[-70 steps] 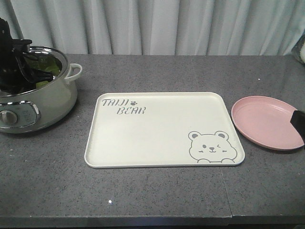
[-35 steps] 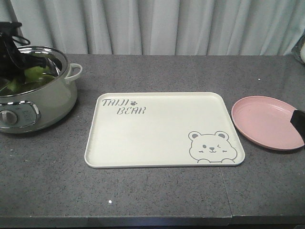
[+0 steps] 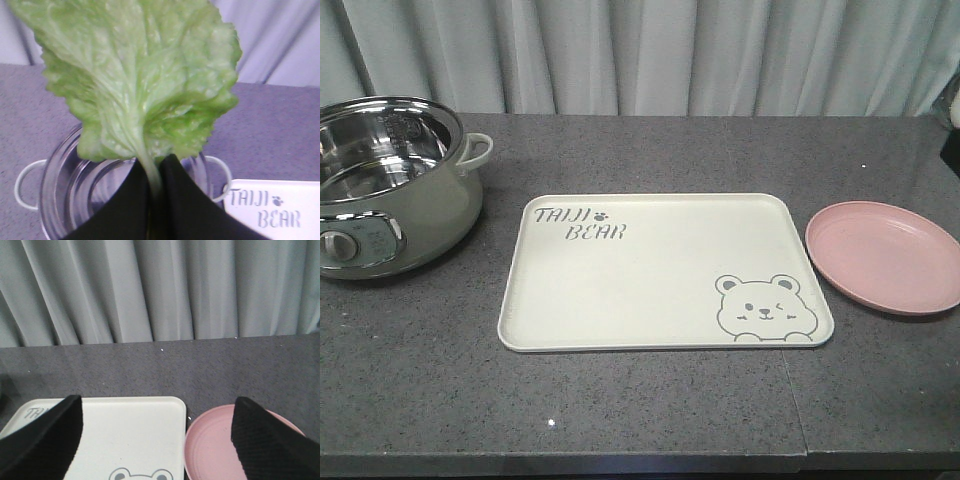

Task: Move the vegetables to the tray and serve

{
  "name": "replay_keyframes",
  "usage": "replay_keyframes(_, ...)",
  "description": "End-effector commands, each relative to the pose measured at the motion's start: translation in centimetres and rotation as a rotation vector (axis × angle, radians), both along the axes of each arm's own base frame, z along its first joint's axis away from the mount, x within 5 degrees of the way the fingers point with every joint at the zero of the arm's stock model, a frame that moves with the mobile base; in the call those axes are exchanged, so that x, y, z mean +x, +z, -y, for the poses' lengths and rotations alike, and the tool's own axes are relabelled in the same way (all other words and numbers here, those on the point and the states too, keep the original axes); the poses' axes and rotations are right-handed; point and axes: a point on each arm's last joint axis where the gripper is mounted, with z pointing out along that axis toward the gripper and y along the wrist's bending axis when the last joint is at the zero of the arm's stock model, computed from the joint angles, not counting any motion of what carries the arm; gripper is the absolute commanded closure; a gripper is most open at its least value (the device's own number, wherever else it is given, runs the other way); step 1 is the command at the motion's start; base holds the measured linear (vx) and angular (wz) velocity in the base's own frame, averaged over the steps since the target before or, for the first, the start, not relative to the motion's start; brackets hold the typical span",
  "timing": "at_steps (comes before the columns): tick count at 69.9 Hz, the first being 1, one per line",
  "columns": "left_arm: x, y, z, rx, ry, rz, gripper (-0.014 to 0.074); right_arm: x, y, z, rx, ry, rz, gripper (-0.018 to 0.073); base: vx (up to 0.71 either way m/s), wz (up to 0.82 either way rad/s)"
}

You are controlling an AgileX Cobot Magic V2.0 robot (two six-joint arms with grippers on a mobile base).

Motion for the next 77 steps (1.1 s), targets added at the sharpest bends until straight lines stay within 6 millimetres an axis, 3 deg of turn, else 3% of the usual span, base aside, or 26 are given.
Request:
replay_keyframes(1,-2.8,3.4,1.6,-0.045,-0.117,0.174,0.0604,1.3,2.8,-0.1,0.036,0.003,0.105,-0.002,0.0,0.0)
replay_keyframes(11,-3.1,3.7,3.7,-0.124,-0.303,0.19,0.0603,3.9,4.9,-1.3,0.104,0.136,0.111,-0.002,0.0,0.0)
replay_keyframes(26,-2.8,3.5,6.7,-0.188,-0.535,0.213,0.0603,6.9,8.7,-4.4,0.309,0.525,0.218,0.0001,0.0,0.0)
replay_keyframes(42,-2.3,2.1,10.8,-0.222,-0.747,0.158,0.0603,10.5,9.2,-6.2,0.485,0.852,0.246,0.001,0.0,0.0)
replay_keyframes(61,-2.1,-0.2,17.4,-0.204,-0.967,0.102,0.0603,13.1,8.9,-6.3,0.492,0.879,0.229,0.001,0.0,0.0)
replay_keyframes(77,-2.3,-1.5,20.7,-0.201,-1.055,0.068,0.0603,13.7,8.9,-5.9,0.499,0.794,0.229,0.001,0.0,0.0)
